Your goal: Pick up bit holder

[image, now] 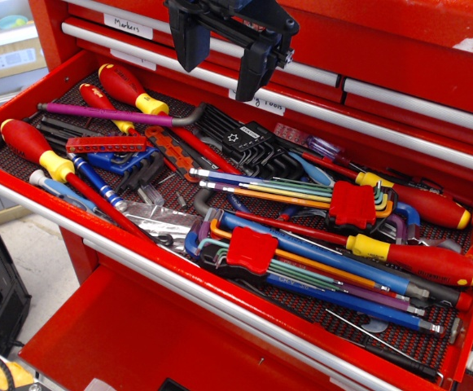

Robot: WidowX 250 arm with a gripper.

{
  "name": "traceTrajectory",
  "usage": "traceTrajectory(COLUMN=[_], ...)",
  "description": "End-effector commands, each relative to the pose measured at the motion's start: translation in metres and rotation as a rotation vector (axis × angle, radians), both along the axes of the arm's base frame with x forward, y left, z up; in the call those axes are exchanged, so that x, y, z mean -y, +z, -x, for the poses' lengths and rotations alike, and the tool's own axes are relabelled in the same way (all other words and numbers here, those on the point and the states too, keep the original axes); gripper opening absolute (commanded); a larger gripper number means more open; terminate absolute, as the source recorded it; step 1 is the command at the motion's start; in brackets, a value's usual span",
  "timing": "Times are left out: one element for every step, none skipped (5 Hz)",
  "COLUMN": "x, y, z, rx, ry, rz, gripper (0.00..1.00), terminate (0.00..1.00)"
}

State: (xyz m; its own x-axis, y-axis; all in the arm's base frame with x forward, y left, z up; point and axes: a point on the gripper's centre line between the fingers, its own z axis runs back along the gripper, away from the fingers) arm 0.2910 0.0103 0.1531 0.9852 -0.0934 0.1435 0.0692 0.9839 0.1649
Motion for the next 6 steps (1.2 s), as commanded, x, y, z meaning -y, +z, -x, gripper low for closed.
traceTrajectory(x=[0.000, -0.031, -0.062, -0.088, -0.107, -0.122], y=[0.000, -0.006, -0.013, -0.032, -0.049, -0.065], z=[0.000, 0.003, -0.008, -0.015, -0.019, -0.024], rx=[0.000, 0.002, -0.026, -0.011, -0.012, -0.006], ry=[0.000, -0.250, -0.481, -0.558, -0.580, -0.596], rz=[0.000, -0.078, -0.083, -0.055, -0.018, -0.017], gripper=[1.00, 1.00, 1.00, 1.00, 1.00, 1.00], terminate=[0.00, 0.00, 0.00, 0.00, 0.00, 0.00])
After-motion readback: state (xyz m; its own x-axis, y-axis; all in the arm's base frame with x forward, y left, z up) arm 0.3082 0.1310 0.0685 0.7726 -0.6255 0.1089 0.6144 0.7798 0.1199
